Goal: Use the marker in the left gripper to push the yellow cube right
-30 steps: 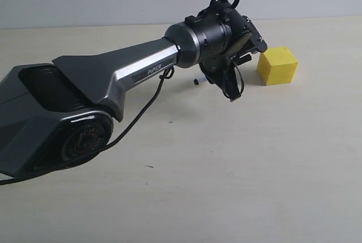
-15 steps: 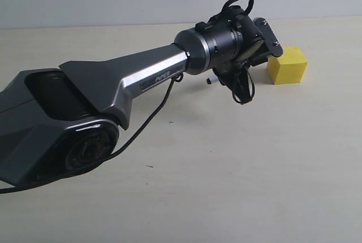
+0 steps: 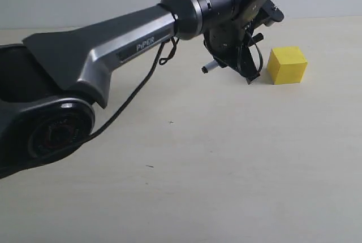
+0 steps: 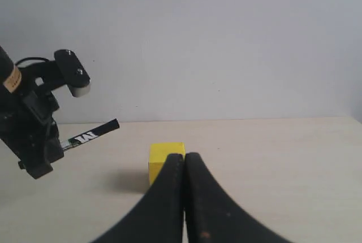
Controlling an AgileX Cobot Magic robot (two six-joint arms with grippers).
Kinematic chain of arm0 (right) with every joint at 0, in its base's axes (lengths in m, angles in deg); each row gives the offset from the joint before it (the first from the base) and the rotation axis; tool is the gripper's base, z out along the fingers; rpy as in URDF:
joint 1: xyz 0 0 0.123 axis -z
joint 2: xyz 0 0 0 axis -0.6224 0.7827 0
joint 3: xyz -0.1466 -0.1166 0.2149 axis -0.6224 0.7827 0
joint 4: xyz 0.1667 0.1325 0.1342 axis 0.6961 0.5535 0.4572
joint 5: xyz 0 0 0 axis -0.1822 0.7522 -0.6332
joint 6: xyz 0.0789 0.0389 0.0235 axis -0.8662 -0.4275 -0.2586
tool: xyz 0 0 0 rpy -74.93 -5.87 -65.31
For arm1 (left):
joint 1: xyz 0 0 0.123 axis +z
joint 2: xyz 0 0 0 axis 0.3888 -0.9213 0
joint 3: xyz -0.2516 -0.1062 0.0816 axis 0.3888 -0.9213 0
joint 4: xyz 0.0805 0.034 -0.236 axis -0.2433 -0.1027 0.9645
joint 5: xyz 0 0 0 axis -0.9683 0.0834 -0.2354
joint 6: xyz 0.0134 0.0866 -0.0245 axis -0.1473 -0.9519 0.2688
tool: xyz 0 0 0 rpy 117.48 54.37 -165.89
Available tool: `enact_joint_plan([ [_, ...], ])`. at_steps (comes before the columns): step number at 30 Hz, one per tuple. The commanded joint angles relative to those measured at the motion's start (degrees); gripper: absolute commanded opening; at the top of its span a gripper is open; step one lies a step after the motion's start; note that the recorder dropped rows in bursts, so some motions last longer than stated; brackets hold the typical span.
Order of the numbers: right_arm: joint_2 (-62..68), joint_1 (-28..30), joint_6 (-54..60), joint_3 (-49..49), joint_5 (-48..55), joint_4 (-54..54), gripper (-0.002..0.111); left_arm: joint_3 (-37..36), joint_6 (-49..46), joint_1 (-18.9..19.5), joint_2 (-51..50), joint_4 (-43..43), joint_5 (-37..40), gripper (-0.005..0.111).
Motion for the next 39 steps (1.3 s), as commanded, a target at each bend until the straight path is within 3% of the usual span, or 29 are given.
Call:
enact_joint_plan([
  [1,-0.38,0.31,-0.02,0.27,-0.33,-0.09,0.000,-0.44,3.36,-0.02,4.20,2.83,3.12,0.000],
  [8,-0.38,0.31,-0.02,0.27,-0.33,-0.09,0.000,-16.14,10.29,-3.09,14.64,4.94,3.10,0.000],
  [14,-0.38,0.31,-0.02,0.27,-0.33,-0.09,0.000,-37.83,20.13,-5.74,26.81,3.07,-10.98,0.000],
  [19,-0.38,0.31,-0.02,0.27,-0.33,-0.09,0.000,-47.15,21.75,-5.86,34.12,2.25,-11.15,0.000],
  [23,-0.38,0.31,-0.02,0.27,-0.33,-0.09,0.000,-47.67,21.12,-5.86,35.00,2.40,-10.76,0.000],
  [27,-0.38,0.31,-0.02,0.27,-0.33,-0.09,0.000,-46.48,18.53,-5.86,32.32,2.40,-18.21,0.000],
  [30,-0.38,0.31,-0.02,0.27,-0.33,-0.09,0.000,-41.88,17.62,-5.50,27.66,2.17,-19.99,0.000],
  [39,-0.38,0.31,-0.02,0.27,-0.33,-0.09,0.000,-23.46,9.19,-1.33,12.03,2.29,-10.96,0.000],
])
